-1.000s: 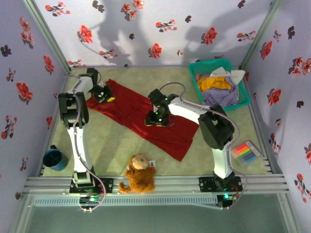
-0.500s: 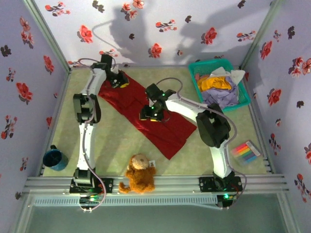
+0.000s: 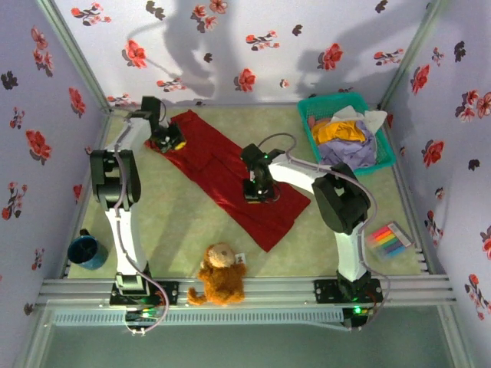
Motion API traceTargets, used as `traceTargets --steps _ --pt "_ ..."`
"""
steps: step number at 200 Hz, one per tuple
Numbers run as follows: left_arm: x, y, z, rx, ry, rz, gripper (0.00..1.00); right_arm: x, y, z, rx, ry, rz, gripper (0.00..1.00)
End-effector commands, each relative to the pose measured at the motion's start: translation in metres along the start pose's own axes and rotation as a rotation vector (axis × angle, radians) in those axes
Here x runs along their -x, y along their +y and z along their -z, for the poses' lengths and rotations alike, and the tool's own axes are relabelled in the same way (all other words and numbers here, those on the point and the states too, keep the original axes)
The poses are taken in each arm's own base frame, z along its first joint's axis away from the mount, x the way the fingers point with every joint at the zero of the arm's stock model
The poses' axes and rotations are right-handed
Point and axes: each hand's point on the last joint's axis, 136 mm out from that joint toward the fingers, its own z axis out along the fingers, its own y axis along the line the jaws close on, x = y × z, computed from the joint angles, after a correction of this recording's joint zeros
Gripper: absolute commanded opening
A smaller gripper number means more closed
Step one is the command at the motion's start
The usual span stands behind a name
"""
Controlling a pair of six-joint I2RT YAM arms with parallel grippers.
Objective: Fold and stack the t-shirts
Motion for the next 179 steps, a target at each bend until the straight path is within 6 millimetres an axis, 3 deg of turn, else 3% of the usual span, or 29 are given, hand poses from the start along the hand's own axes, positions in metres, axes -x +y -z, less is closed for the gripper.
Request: traceTargets --steps 1,30,64,91,120,133,147,179 --pt "0.002 0.006 -0.017 -0.013 -0.032 0.02 0.0 -0.003 0.002 0.008 0.001 -0.039 0.001 0.04" --pt "-0.003 0.011 -0.038 -0.017 0.036 0.011 0.0 -0.019 0.004 -0.006 0.0 -0.008 0.008 0.0" --pt "-0.005 0.02 -0.068 -0.031 0.08 0.022 0.0 -0.039 0.02 -0.019 0.011 0.042 0.037 0.0" --pt "-0.001 0.012 -0.081 -0.075 0.086 0.027 0.0 -0.047 0.041 -0.027 0.051 0.065 0.063 0.0" --pt "0.004 -0.011 -0.093 -0.132 0.102 0.013 0.0 -0.042 0.051 -0.026 0.051 0.065 0.079 0.01" --pt "0.004 -0.026 -0.099 -0.16 0.114 -0.006 0.0 -0.037 0.053 -0.016 0.04 0.034 0.079 0.03" --pt "0.006 -0.043 -0.1 -0.195 0.116 -0.025 0.0 -0.026 0.055 0.006 0.027 -0.033 0.092 0.12" --pt "0.023 -0.075 -0.07 -0.242 0.052 -0.089 0.01 0.008 0.059 0.062 0.039 -0.163 0.098 0.19"
